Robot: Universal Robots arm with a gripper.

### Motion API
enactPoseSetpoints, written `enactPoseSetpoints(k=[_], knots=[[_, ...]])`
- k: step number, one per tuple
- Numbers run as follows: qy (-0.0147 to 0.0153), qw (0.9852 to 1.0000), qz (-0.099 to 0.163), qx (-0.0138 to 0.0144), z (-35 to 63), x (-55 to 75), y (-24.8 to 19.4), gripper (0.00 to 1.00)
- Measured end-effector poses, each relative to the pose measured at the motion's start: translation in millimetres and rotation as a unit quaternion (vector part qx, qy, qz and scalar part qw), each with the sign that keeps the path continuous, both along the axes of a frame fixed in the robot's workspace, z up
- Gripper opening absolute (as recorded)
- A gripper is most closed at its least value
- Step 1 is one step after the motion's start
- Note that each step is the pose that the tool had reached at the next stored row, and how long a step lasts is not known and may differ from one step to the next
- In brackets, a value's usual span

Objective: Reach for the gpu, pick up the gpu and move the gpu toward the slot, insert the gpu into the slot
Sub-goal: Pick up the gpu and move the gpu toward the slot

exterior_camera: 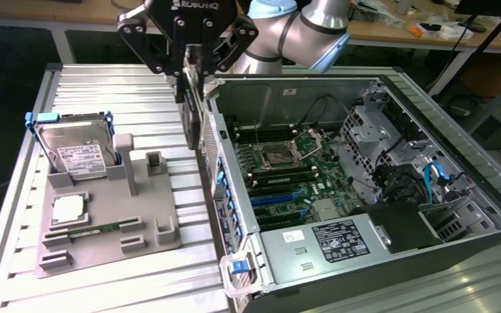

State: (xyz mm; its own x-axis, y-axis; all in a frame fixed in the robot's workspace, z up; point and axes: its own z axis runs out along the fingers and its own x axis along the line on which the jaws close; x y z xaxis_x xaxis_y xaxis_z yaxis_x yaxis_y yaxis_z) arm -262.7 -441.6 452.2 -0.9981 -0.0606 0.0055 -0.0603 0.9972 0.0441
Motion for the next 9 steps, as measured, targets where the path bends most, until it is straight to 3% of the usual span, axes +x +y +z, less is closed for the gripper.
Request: enactPoseSetpoints(k=[9], knots=[[0.0001, 1.0, 0.0, -0.0001, -4.0, 41.7, 0.0, 0.27]])
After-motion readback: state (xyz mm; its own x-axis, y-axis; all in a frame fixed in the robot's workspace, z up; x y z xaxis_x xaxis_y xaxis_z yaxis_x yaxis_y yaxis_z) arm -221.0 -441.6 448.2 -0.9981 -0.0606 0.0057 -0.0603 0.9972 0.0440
